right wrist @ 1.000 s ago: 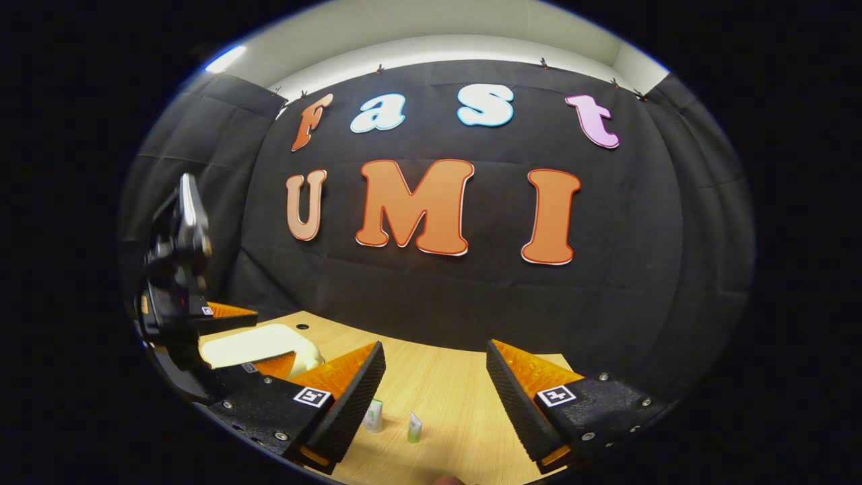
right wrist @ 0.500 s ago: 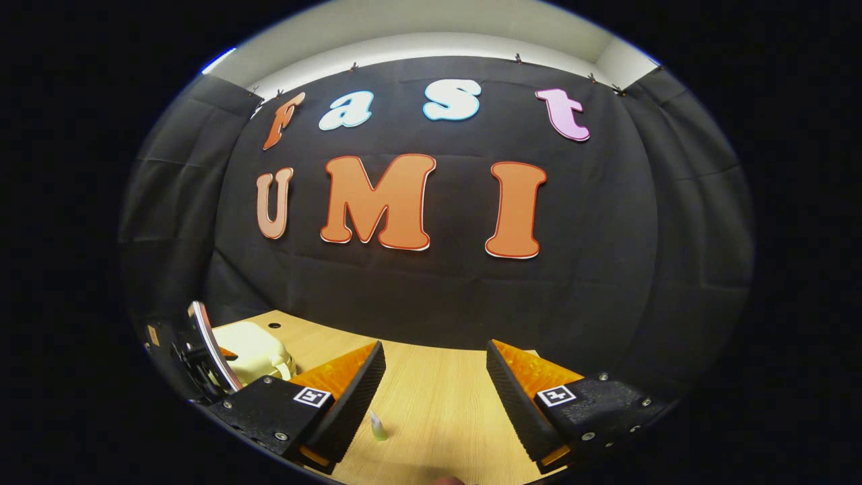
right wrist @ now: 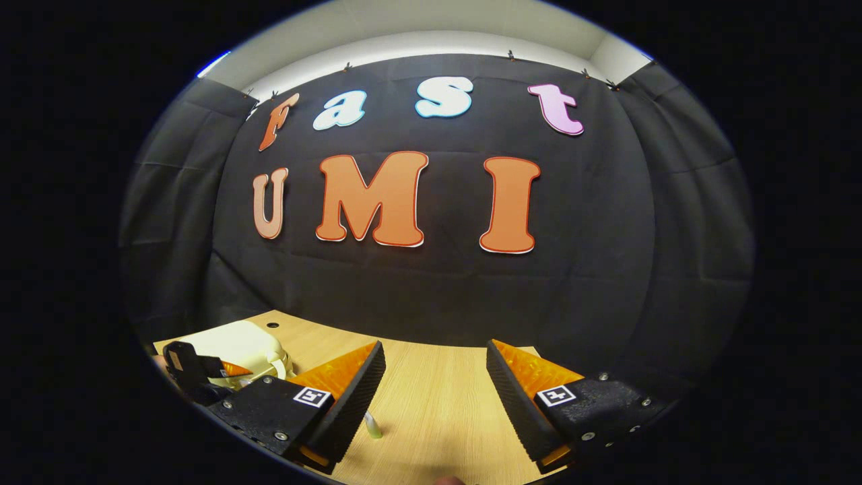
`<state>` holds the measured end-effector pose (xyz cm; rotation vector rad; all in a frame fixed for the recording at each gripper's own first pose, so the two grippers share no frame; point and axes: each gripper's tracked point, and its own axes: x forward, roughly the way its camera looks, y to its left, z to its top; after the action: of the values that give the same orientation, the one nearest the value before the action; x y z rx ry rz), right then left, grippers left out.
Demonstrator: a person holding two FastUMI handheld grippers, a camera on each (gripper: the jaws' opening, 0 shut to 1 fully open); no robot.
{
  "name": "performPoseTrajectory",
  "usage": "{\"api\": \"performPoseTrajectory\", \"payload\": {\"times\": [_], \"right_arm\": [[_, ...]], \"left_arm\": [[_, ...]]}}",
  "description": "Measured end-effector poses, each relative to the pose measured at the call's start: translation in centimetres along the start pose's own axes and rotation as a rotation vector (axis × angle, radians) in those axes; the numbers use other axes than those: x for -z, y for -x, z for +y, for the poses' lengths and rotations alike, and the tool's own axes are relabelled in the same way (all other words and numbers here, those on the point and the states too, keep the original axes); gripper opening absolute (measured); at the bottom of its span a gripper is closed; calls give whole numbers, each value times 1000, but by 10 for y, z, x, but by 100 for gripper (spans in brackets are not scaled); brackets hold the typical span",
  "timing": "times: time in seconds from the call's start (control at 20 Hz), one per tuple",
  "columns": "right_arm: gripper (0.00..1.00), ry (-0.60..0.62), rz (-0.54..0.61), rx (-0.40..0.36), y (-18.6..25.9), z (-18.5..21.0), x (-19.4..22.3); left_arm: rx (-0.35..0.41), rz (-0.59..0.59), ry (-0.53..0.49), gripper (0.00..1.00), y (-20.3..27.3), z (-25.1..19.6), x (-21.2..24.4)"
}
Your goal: First open the suitcase, pack the skin care products into it, and then close the suitcase.
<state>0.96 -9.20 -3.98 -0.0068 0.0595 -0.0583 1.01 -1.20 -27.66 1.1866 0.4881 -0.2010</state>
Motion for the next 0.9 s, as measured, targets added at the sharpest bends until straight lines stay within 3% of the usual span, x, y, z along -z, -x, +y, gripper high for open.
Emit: {"api": "performPoseTrajectory", "payload": {"times": [0.05, 0.1, 0.15, 0.2, 0.25, 0.3, 0.6, 0.9], "right_arm": [[95, 1, 2, -3, 1, 0, 0], [95, 0, 2, -8, 1, 0, 1], [95, 1, 3, -11, 3, -1, 2], [95, 1, 6, -18, 4, 0, 4], [95, 0, 11, -24, 5, 0, 7], [95, -4, 14, -32, 7, 0, 8], [96, -6, 43, -75, 9, 11, 21], [95, 29, 59, -86, 9, 48, 20]], "left_arm": [[6, 14, -24, 52, -2, -4, 1], [2, 31, -29, 36, -4, -6, 2], [-21, 29, -39, 34, -7, -2, 4], [-27, 26, -27, 16, -3, 1, 0], [-56, 9, -25, 16, 0, 11, -4], [-52, 16, 1, 4, 2, 14, -4], [-83, -24, 275, 3, 25, 77, 2], [-157, -76, 517, 4, 42, 151, 31]]}}
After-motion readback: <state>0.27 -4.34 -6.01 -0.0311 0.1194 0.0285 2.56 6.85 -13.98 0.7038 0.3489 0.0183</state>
